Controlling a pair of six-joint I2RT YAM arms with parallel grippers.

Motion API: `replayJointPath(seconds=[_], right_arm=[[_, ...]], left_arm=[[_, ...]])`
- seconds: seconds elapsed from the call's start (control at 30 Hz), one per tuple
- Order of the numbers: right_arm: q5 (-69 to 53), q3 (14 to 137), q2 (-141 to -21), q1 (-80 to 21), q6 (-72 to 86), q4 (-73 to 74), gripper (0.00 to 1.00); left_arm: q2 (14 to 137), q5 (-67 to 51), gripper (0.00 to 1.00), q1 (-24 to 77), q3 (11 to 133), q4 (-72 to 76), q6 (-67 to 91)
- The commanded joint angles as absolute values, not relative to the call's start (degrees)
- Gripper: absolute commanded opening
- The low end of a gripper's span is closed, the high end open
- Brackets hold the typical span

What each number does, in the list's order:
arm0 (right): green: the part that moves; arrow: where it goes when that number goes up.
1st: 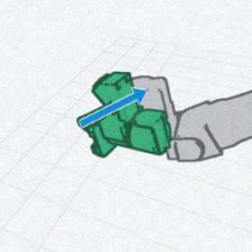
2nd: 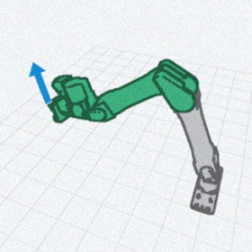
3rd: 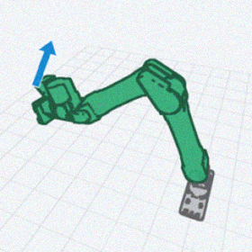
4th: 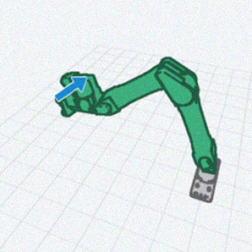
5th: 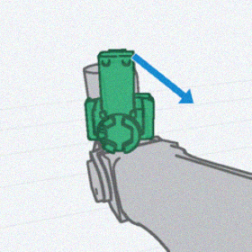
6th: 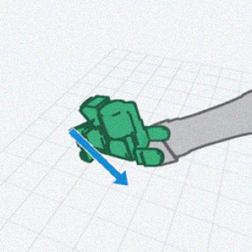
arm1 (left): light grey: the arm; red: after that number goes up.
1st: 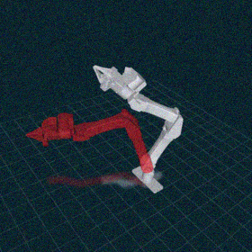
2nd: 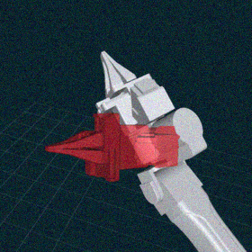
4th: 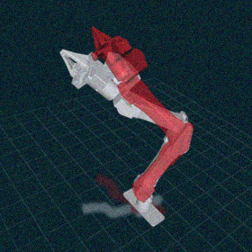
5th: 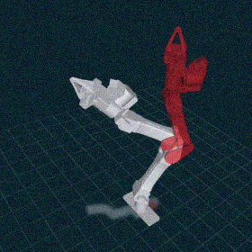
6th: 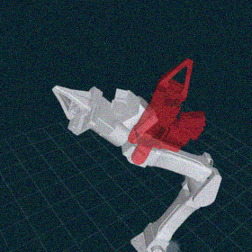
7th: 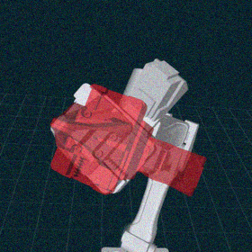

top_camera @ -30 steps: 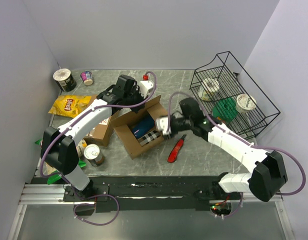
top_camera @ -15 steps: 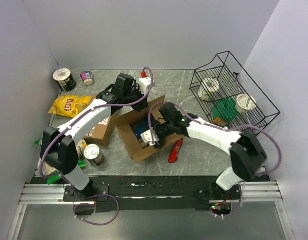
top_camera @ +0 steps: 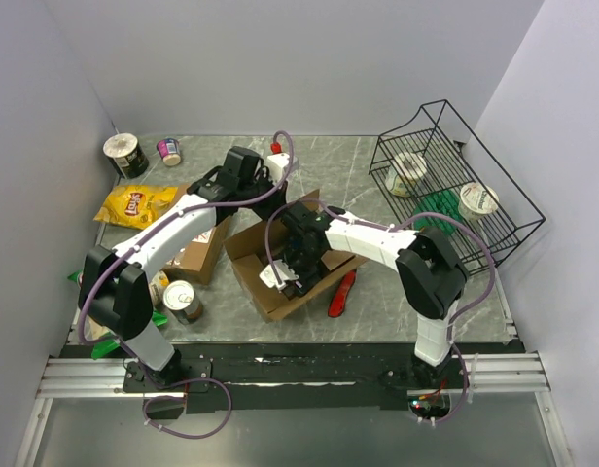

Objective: Unpack the express box
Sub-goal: Pick up the product from the express box.

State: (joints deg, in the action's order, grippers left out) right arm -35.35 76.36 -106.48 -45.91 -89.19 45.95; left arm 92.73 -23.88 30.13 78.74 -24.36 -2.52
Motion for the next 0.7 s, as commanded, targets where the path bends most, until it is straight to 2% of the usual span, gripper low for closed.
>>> replayJointPath(seconds=[0.0,0.2,0.3,0.33,0.4,0.43,0.47,0.5,0.53,0.67], right_arm=[[-31.4,74.4,-111.5,-48.3,-97.3,64.8,0.72],[-28.8,71.0,-112.1,-48.5,-91.1,53.6,0.66],[-26.5,72.1,-112.8,-48.6,-87.3,50.9,0.48],[-26.0,72.2,-112.9,-48.6,-86.9,51.1,0.37],[-24.6,72.0,-112.4,-48.5,-87.5,51.6,0.30],[-24.1,71.6,-112.1,-48.5,-87.6,51.9,0.31],[-23.8,71.7,-112.1,-48.6,-87.7,52.2,0.37],[-23.4,71.9,-112.1,-48.6,-87.5,52.9,0.53],[-23.1,72.0,-112.2,-48.6,-87.5,53.0,0.57],[-22.4,72.9,-114.5,-49.0,-91.4,56.3,0.60]], left_arm=[[92.5,-25.4,0.01,28.8,81.1,-19.4,2.1],[93.8,-25.8,0.01,28.4,82.3,-19.0,2.7],[94.5,-26.4,0.01,28.2,83.6,-19.3,3.3],[94.7,-26.5,0.01,28.2,83.8,-19.3,3.3],[95.1,-26.6,0.01,28.2,84.4,-19.3,3.4],[95.4,-27.0,0.01,28.2,84.5,-19.3,3.6],[95.5,-27.2,0.01,28.2,84.7,-19.4,3.7],[96.0,-27.3,0.01,28.2,85.2,-19.2,3.9],[96.2,-27.4,0.01,28.2,85.4,-19.2,4.0],[96.9,-27.1,0.01,28.2,87.3,-19.8,3.9]])
